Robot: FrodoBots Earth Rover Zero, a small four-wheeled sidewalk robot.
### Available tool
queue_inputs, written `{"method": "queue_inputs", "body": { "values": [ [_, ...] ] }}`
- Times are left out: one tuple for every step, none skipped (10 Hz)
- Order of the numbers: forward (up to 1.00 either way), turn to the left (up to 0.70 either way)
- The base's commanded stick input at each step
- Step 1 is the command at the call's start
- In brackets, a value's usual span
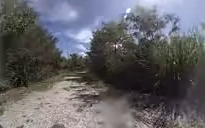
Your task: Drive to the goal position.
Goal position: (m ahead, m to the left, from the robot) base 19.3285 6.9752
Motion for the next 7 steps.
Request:
{"method": "queue_inputs", "body": {
  "values": [
    [0.85,0.00],
    [0.85,0.00],
    [0.85,0.00],
    [0.85,0.00],
    [0.85,0.00],
    [0.85,0.00],
    [0.85,0.00]
  ]
}}
